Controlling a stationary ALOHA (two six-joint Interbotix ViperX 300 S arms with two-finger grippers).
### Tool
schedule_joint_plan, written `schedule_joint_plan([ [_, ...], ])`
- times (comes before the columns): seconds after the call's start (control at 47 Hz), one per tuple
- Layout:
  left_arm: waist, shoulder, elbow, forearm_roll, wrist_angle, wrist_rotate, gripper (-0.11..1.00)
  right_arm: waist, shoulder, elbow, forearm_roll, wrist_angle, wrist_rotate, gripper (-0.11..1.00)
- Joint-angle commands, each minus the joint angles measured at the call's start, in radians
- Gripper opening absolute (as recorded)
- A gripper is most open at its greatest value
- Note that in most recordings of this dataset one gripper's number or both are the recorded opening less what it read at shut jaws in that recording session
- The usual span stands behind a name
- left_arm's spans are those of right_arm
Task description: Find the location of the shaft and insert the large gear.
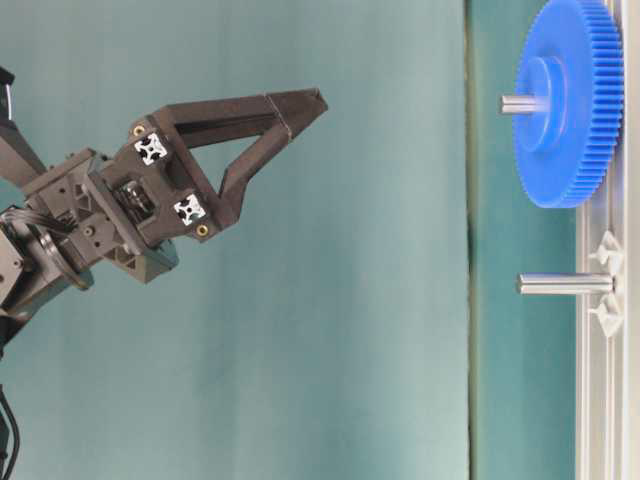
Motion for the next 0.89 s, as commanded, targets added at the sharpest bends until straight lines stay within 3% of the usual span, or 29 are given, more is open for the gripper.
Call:
schedule_joint_plan([
  [0.0,-0.003,-0.025,-0.021,0.003,-0.003,-0.003,0.87,-0.002,0.008,-0.008,-0.002,-0.005,0.008,0.06],
  [0.383,-0.003,-0.017,-0.023,0.003,0.0,-0.006,0.87,-0.002,0.008,0.003,0.0,-0.005,0.008,0.06],
  [0.872,-0.003,-0.002,-0.04,0.003,0.015,-0.066,0.87,-0.003,0.008,0.008,0.0,-0.008,0.006,0.06],
])
